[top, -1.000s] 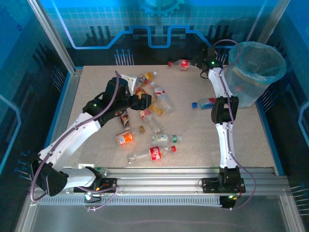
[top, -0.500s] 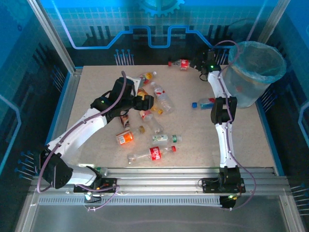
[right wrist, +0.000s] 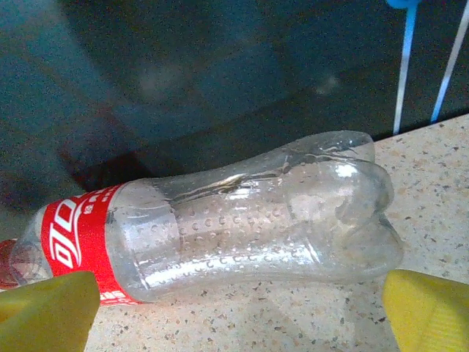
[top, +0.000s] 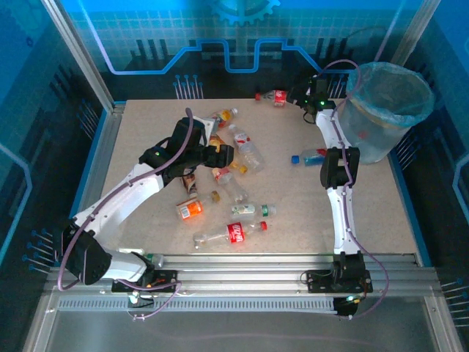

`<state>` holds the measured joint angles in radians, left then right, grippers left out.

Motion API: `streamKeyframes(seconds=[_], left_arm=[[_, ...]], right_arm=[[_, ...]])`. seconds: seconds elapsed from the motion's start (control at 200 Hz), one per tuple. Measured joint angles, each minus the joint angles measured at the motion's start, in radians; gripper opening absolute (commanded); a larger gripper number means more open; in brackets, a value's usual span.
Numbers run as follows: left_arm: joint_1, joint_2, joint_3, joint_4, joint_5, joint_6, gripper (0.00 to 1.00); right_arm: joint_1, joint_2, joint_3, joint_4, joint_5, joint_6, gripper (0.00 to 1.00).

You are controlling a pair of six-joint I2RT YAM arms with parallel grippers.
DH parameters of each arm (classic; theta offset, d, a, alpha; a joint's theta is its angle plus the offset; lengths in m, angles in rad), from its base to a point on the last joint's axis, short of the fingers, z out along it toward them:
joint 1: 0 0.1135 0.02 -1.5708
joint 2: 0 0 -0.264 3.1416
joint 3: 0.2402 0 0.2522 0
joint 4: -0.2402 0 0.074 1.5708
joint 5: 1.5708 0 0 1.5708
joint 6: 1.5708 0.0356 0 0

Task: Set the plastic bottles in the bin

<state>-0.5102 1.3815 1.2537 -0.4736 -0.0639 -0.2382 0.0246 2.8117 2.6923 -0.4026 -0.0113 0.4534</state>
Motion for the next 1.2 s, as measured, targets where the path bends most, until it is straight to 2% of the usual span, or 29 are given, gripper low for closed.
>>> streamKeyframes(seconds=[0.23,0.31,0.37,0.72,0.925,1.201], left_arm=[[0.0,0.013,0.0,0.001,0.0,0.0,0.91],[0.0,0.013,0.0,0.002,0.0,-0.001,0.91],[0.0,0.013,0.0,0.004,0.0,-0.008,0.91],[0.0,0.013,0.0,0.008,0.0,-0.026,0.91],[0.0,0.028,0.008,0.007,0.004,-0.026,0.9],[0.001,0.045,0.013,0.006,0.016,-0.052,0.89]], right_arm=[[0.003,-0.029,-0.1,0.047,-0.134,-0.125,0.92],[0.005,-0.037,-0.127,0.049,-0.143,-0.134,0.95],[0.007,-0.038,-0.128,0.048,-0.121,-0.131,1.0],[0.005,-0.039,-0.086,0.011,0.088,-0.053,1.0],[-0.008,-0.024,-0.029,0.032,0.117,-0.011,1.0],[-0.02,0.043,0.04,0.124,0.092,0.032,1.0]])
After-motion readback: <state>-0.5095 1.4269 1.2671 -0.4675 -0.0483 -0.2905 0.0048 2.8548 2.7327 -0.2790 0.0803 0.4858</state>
